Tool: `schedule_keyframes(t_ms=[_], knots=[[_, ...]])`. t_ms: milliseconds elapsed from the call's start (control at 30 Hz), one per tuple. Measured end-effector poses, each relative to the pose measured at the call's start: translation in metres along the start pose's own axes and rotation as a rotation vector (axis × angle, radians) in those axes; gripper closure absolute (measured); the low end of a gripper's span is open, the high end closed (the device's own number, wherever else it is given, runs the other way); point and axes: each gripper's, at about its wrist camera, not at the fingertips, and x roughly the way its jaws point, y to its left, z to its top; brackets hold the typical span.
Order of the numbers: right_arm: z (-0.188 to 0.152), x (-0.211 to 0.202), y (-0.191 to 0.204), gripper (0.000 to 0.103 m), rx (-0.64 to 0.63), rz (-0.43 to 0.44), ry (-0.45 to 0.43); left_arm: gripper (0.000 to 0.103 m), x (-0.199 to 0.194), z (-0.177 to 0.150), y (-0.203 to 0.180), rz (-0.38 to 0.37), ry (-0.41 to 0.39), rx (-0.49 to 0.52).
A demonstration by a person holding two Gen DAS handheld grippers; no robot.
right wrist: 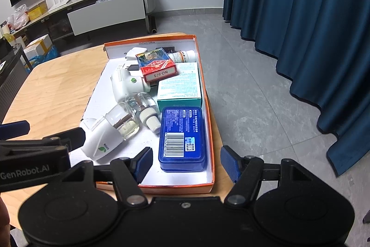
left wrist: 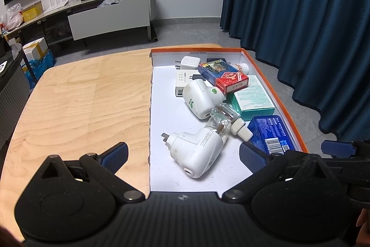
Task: Organize rigid objects
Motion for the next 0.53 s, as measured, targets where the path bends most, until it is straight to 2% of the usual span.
schedule_keyframes(t_ms=[533], knots=[[-0.0009, 0.0034, 0.0017, 0.025, 0.003, -0.002, 0.007, 0.000, 0.0033, -0.0007, 0.0004, -0.003, 0.005, -0.002]])
